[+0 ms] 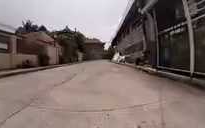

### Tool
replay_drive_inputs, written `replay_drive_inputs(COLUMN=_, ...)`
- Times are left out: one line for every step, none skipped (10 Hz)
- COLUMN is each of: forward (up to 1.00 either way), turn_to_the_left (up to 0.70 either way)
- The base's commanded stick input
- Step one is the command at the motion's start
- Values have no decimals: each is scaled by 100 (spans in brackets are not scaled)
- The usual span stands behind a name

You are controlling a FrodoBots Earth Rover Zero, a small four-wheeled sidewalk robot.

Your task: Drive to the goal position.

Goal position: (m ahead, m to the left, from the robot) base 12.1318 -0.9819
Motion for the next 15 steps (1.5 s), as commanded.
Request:
replay_drive_inputs(forward=70, turn_to_the_left=0)
replay_drive_inputs(forward=70, turn_to_the_left=0)
replay_drive_inputs(forward=70, turn_to_the_left=0)
replay_drive_inputs(forward=70, turn_to_the_left=0)
replay_drive_inputs(forward=70, turn_to_the_left=0)
replay_drive_inputs(forward=70, turn_to_the_left=0)
replay_drive_inputs(forward=70, turn_to_the_left=0)
replay_drive_inputs(forward=70, turn_to_the_left=0)
replay_drive_inputs(forward=70, turn_to_the_left=0)
replay_drive_inputs(forward=70, turn_to_the_left=0)
replay_drive_inputs(forward=70, turn_to_the_left=0)
replay_drive_inputs(forward=70, turn_to_the_left=0)
replay_drive_inputs(forward=70, turn_to_the_left=0)
replay_drive_inputs(forward=70, turn_to_the_left=0)
replay_drive_inputs(forward=70, turn_to_the_left=0)
